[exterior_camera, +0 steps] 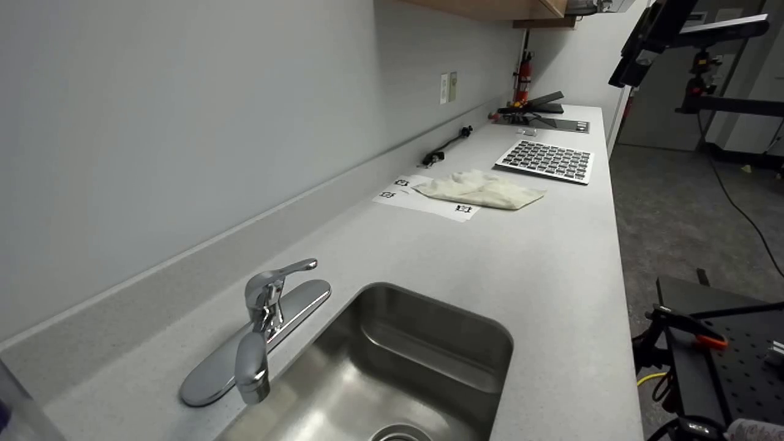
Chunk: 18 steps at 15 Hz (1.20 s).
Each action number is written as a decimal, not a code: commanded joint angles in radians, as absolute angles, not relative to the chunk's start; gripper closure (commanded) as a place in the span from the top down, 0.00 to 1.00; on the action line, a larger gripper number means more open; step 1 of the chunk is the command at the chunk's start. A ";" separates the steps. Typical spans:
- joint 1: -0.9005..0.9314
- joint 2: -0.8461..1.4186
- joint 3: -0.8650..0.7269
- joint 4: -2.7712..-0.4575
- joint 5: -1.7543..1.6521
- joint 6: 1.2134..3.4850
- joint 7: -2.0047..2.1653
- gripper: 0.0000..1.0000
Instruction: Move the faucet nozzle to the right and push the faucet handle down
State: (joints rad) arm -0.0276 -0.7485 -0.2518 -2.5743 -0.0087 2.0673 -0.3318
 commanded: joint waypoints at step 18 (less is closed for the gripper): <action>0.050 -0.395 -0.175 -2.536 0.034 2.191 -0.370 1.00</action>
State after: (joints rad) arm 0.0309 -0.4995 -0.2035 -2.5943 0.0118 2.1794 -0.3494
